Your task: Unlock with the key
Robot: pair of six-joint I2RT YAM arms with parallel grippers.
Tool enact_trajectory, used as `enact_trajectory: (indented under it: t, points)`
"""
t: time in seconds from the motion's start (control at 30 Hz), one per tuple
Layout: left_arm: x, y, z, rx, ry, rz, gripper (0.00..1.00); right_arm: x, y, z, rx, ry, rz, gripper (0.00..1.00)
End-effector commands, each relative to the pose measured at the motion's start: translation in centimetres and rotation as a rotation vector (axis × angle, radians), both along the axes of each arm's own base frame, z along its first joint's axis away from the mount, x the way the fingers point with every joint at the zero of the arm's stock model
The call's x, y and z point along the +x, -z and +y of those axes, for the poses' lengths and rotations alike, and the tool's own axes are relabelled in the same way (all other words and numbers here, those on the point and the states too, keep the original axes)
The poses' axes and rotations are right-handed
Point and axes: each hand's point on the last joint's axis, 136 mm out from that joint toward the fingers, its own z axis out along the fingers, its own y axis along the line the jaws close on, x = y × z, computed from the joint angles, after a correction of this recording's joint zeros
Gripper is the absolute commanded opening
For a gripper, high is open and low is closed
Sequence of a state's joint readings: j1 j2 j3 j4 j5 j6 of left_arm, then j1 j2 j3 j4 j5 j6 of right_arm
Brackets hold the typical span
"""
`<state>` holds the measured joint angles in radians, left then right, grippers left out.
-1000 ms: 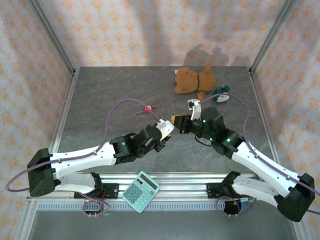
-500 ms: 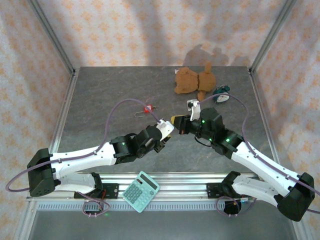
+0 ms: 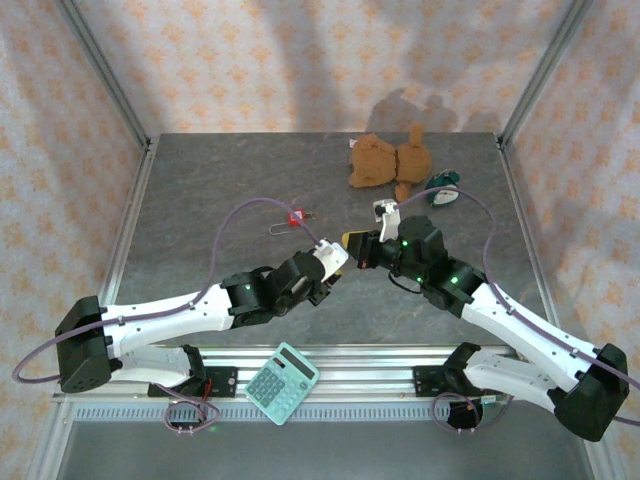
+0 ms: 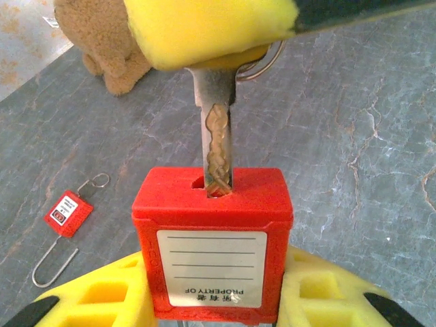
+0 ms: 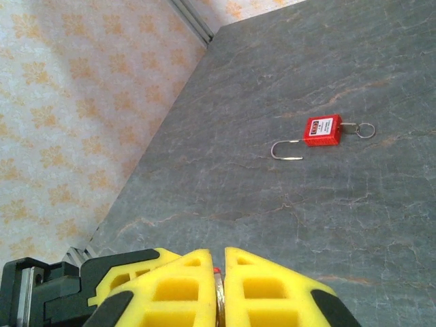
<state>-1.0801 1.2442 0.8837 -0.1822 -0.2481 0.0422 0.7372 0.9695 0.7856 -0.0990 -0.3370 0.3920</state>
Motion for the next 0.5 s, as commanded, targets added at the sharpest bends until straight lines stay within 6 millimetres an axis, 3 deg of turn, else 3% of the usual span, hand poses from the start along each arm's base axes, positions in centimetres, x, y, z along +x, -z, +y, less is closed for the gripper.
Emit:
enact_trajectory:
  t: [0.0, 0.23, 0.47]
  points:
    - [0.1, -1.9, -1.1, -0.074, 0.002, -0.021, 0.32, 0.5, -0.9, -0.9, -0.018, 0.053, -0.025, 0.08]
    - [0.0, -1.5, -1.3, -0.071, 0.005, -0.013, 0.32, 0.5, -2.2, -1.2, -0.014, 0.06, -0.051, 0.08]
    - [0.0, -1.6, -1.5, -0.074, 0.005, -0.015, 0.32, 0.4, -1.4, -0.7, -0.011, 0.042, -0.023, 0.08]
